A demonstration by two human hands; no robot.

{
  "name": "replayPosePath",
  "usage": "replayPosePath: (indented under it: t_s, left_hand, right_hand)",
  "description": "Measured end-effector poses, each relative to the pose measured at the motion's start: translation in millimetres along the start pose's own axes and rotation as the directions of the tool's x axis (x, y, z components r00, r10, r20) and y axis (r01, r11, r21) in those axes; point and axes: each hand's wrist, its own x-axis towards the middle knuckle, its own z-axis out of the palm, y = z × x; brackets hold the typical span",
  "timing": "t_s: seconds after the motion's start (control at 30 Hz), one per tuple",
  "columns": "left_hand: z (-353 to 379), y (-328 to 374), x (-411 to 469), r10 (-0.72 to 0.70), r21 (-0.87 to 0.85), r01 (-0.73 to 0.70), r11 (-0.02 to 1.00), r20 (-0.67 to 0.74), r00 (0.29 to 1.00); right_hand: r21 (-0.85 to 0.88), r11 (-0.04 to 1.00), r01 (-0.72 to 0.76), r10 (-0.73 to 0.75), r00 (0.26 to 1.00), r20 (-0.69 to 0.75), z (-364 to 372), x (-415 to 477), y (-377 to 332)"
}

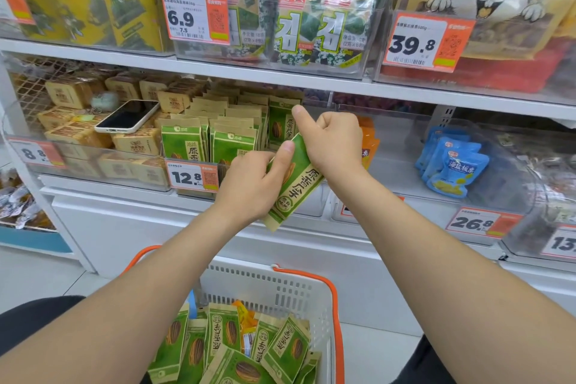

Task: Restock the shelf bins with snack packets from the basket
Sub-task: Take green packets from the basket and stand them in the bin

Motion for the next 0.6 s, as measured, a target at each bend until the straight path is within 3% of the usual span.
replayPosePath:
  t_s: [0.07,0.13,0.27,0.33,0.4,0.47,0.5,0.6]
  left_hand:
    - [-0.9,2.6,0.9,0.045,-0.056,-0.044,0.997,0.001,0.999]
    - [-0.8,3.8,3.3,0.074,-0.040,-0.076,0.996,-0.046,0.996]
    - [4.3,3.2,11.1,-0.009,0.002,0.009,1.000,-0.216,0.976]
    - [7.9,3.3,13.9,-0.068,-0.020,0.065,0.998,-0.309,0.949]
    - [10.8,4.4,15.7,-0.112,-0.057,0.099,0.993,-0.343,0.933]
    - [13.3,7.2,15.7,-0.114,-0.069,0.096,0.993,-0.344,0.932]
    - [14.4,7.9,16.0,-0.088,-0.036,0.080,0.996,-0.349,0.933]
    - [13.6,6.2,19.9,-0.022,0.138,0.077,0.987,-0.363,0.932]
  right_hand:
    - [-0.019,0.996,0.084,-0.084,0.996,-0.020,-2.5,3.5,2.1]
    - [0.039,0.997,0.065,-0.066,0.998,0.005,-4.7,8.9,7.9]
    - [0.241,0.943,-0.229,0.214,0.973,0.086,-0.8,11.8,9.1]
    - [0.259,0.885,-0.386,0.326,0.913,0.247,2.2,11.6,7.3]
    - [0.251,0.799,-0.546,0.386,0.787,0.481,3.3,10.7,4.4]
    - [0.222,0.746,-0.627,0.395,0.686,0.611,4.1,11.6,3.7]
    - [0.202,0.769,-0.607,0.393,0.697,0.600,7.1,14.4,5.5]
    - [0.021,0.915,-0.403,0.371,0.861,0.348,16.6,23.4,9.8]
